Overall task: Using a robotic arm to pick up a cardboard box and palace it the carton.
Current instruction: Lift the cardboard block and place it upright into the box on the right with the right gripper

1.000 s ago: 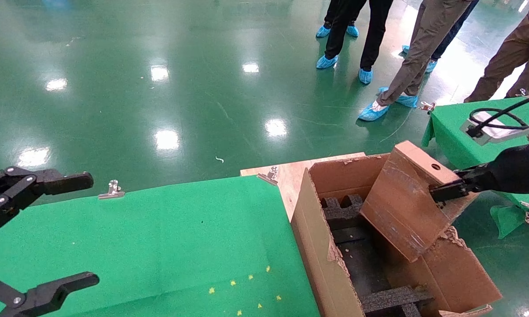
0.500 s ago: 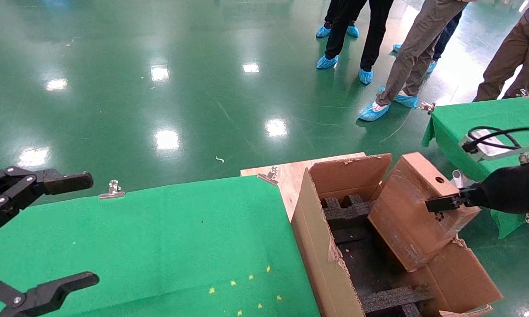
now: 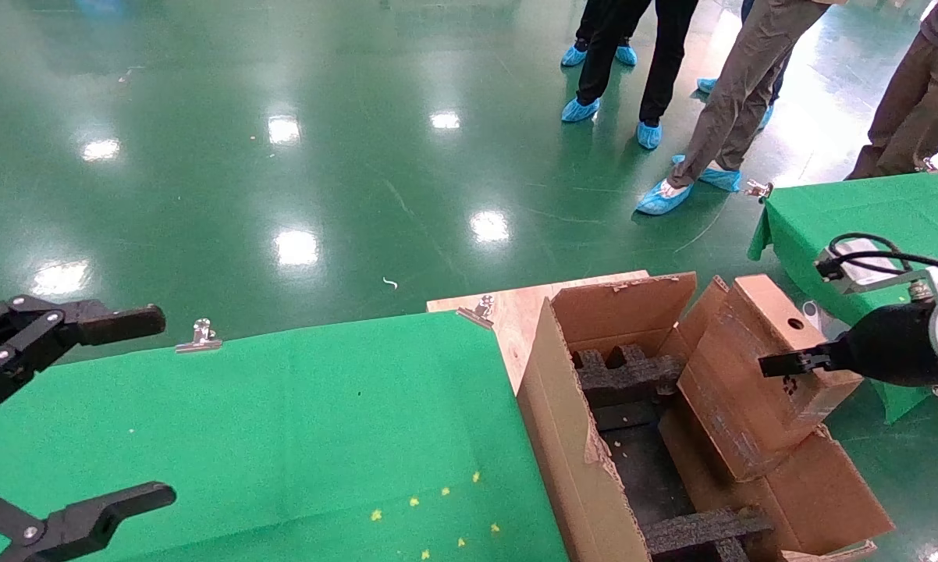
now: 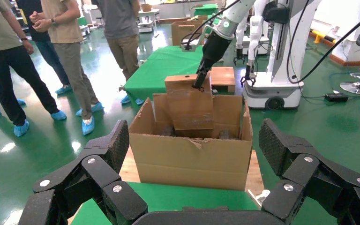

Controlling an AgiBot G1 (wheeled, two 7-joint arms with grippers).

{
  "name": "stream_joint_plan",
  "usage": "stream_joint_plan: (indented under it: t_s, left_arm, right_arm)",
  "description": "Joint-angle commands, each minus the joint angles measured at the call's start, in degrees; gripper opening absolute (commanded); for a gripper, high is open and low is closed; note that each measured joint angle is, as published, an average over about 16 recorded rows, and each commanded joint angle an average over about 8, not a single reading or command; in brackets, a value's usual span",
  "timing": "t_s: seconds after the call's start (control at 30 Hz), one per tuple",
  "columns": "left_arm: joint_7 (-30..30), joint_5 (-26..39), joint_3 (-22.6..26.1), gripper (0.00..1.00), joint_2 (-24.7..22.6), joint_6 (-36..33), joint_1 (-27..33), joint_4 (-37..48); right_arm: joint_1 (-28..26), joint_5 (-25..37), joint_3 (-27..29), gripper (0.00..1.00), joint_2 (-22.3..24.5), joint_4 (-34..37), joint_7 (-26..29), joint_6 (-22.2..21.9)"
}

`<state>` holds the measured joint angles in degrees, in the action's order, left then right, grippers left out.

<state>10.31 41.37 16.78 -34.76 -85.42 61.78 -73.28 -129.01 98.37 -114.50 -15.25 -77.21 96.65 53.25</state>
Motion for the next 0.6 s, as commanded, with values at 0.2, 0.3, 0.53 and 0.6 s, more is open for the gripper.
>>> stream_joint_plan:
  t_s: [0.2, 0.3, 0.53, 0.6]
  left_arm:
    - [-0.01, -0.02, 0.02, 1.00, 0.01, 0.01, 0.00, 0.00]
    - [-0.02, -0.02, 0.03, 1.00, 0.01, 0.01, 0.01, 0.00]
    - [-0.03, -0.04, 0.05, 1.00, 0.02, 0.02, 0.01, 0.00]
    - [-0.03, -0.04, 0.06, 1.00, 0.02, 0.03, 0.01, 0.00]
  right_arm:
    - [1.72, 0.82, -0.75, 0.00, -0.99, -0.10, 3.51, -1.47]
    - [2.73, 1.15, -1.15, 0.00, -1.22, -0.04, 4.40, -2.68]
    - [5.63, 2.43, -2.16, 0.00, -2.16, 0.23, 6.99, -6.52]
    - [6.59, 2.83, -2.46, 0.00, -2.63, 0.32, 7.91, -7.73]
